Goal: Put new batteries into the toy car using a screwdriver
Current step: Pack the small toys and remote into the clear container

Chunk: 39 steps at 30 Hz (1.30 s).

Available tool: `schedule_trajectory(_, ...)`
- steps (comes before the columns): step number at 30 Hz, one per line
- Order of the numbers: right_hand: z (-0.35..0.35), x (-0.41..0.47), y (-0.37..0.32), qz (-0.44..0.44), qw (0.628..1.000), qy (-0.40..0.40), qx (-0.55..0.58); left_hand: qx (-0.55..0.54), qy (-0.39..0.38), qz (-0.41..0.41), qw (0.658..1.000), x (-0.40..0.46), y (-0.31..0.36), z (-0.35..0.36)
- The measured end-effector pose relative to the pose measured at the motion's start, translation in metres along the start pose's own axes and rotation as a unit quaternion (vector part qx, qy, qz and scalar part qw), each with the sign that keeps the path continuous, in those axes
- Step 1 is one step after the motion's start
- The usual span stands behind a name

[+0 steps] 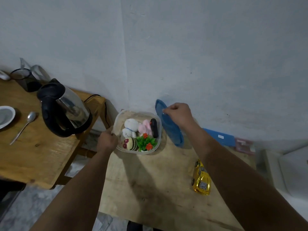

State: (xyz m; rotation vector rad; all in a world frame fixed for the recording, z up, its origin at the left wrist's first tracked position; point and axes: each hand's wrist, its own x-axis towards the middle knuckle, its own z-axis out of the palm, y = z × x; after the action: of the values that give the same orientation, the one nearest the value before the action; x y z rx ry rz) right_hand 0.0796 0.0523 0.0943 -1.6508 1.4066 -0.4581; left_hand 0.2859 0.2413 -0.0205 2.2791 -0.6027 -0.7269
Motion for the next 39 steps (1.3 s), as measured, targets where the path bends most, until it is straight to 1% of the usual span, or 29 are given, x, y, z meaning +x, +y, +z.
schedule_trajectory(2, 0.026, -0.014, -0.013, -0.050, 0.997, 0.001, -0.051, -0.038, -0.011, -0.015, 0.999, 0.002, 0.000, -0.003)
schedule_trajectory(5, 0.070, -0.038, -0.015, -0.117, 0.984, -0.008, -0.134, -0.123, -0.026, -0.064, 0.990, 0.005, -0.003, -0.007)
schedule_trajectory(8, 0.114, -0.056, 0.001, -0.196, 0.954, -0.031, -0.225, -0.204, -0.037, -0.093, 0.974, 0.001, -0.004, -0.009)
schedule_trajectory(10, 0.138, -0.065, 0.016, -0.233, 0.934, -0.054, -0.264, -0.248, -0.042, -0.106, 0.962, 0.000, -0.005, -0.008)
schedule_trajectory(13, 0.162, -0.072, 0.038, -0.264, 0.908, -0.108, -0.308, -0.267, -0.035, -0.121, 0.955, 0.002, -0.012, -0.009)
schedule_trajectory(16, 0.170, -0.073, 0.054, -0.281, 0.882, -0.173, -0.337, -0.278, -0.042, -0.118, 0.952, 0.004, -0.016, -0.008)
schedule_trajectory(19, 0.172, -0.073, 0.062, -0.303, 0.870, -0.197, -0.335, -0.292, -0.046, -0.109, 0.949, 0.004, -0.016, -0.009)
schedule_trajectory(22, 0.170, -0.069, 0.068, -0.319, 0.871, -0.192, -0.321, -0.290, -0.067, -0.096, 0.950, 0.007, -0.020, -0.010)
schedule_trajectory(27, 0.161, -0.069, 0.075, -0.341, 0.866, -0.185, -0.315, -0.251, -0.080, -0.046, 0.964, 0.017, -0.028, -0.006)
schedule_trajectory(31, 0.148, -0.072, 0.089, -0.367, 0.854, -0.176, -0.325, -0.166, -0.075, -0.010, 0.983, 0.021, -0.033, -0.001)
schedule_trajectory(34, 0.133, -0.069, 0.091, -0.357, 0.859, -0.186, -0.317, -0.128, -0.066, 0.016, 0.989, 0.024, -0.034, 0.001)
schedule_trajectory(35, 0.129, -0.068, 0.091, -0.354, 0.861, -0.163, -0.326, -0.122, -0.065, 0.018, 0.990, 0.026, -0.033, 0.001)
schedule_trajectory(36, 0.124, -0.066, 0.091, -0.347, 0.864, -0.117, -0.345, -0.117, -0.067, 0.015, 0.991, 0.028, -0.032, 0.001)
schedule_trajectory(37, 0.119, -0.064, 0.090, -0.321, 0.870, -0.064, -0.369, -0.111, -0.068, 0.011, 0.991, 0.028, -0.032, 0.001)
schedule_trajectory(38, 0.115, -0.062, 0.089, -0.275, 0.881, -0.021, -0.385, -0.104, -0.069, 0.009, 0.992, 0.029, -0.031, 0.001)
schedule_trajectory(39, 0.111, -0.060, 0.090, -0.217, 0.895, -0.003, -0.390, -0.099, -0.071, 0.008, 0.993, 0.029, -0.031, 0.002)
